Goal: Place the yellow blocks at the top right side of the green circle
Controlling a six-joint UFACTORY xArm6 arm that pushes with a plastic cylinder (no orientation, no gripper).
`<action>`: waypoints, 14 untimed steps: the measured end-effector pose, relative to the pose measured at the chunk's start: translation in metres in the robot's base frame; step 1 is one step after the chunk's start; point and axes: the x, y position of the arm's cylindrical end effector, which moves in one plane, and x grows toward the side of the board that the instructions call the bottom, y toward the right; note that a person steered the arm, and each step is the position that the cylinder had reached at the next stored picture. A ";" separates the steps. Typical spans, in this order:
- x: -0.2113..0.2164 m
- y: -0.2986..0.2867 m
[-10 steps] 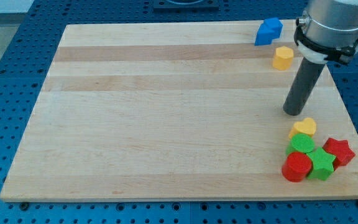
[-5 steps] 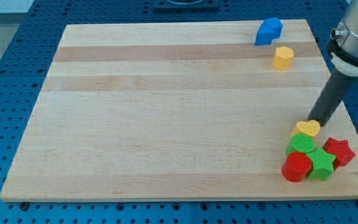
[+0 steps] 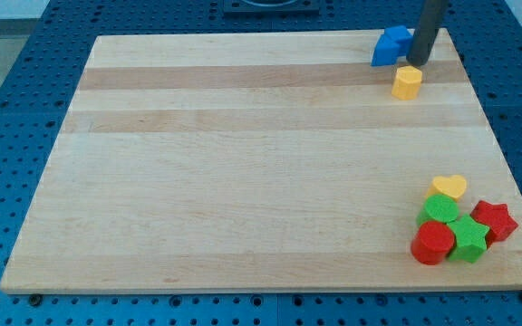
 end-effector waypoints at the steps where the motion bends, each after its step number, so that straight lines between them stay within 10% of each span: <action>1: 0.024 -0.031; 9: 0.069 0.030; 14: 0.135 -0.036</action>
